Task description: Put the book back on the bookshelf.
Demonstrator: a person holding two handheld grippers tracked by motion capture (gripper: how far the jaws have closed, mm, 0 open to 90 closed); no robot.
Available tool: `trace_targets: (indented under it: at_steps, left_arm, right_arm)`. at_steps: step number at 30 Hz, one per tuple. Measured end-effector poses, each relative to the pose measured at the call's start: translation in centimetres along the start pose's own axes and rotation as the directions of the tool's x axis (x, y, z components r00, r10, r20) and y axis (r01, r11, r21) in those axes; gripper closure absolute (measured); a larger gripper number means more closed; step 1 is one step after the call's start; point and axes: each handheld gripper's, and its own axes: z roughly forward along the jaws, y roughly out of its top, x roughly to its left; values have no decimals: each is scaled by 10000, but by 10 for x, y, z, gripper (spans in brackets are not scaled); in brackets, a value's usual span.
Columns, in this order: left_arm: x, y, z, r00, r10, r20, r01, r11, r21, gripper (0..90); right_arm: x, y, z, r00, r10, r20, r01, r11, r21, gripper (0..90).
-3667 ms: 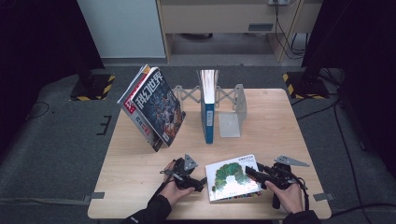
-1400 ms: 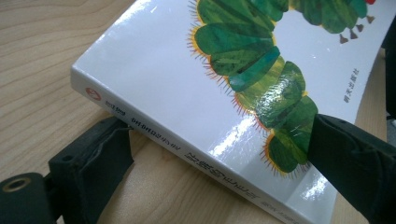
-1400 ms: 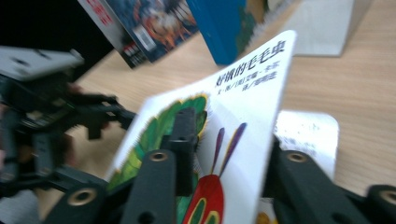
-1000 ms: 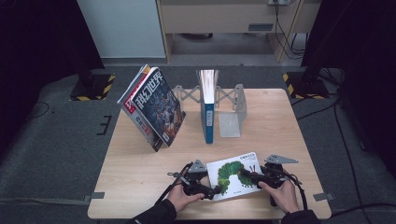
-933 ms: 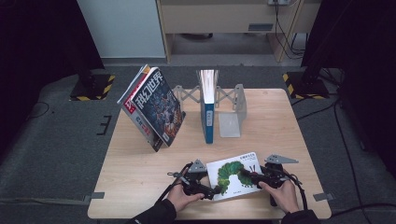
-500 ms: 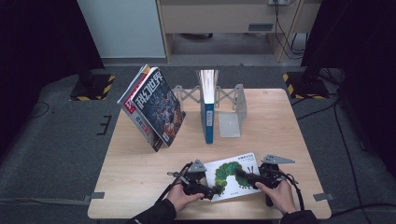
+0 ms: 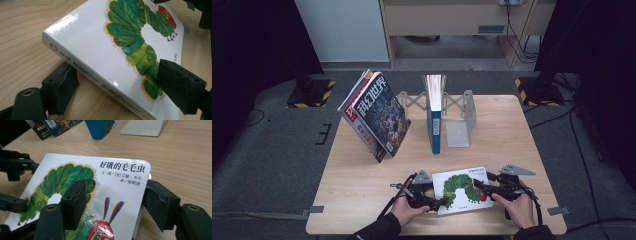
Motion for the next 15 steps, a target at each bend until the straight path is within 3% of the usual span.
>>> trace_targets:
  at_steps: [4,8,15]
  left_arm:
    - [0,0,0,10000,18,-39,-18,10000,-1,179]
    - [0,0,0,10000,28,-44,-28,10000,1,187]
    - [1,0,0,10000,46,9,-46,10000,21,186]
  right_arm:
    - [-1,-2,0,9995,-173,263,164,9993,341,344]
    - [-2,-8,2,9991,-18,428,-16,9969,790,358]
    - [-3,-8,2,9984,208,532,-244,9974,672,399]
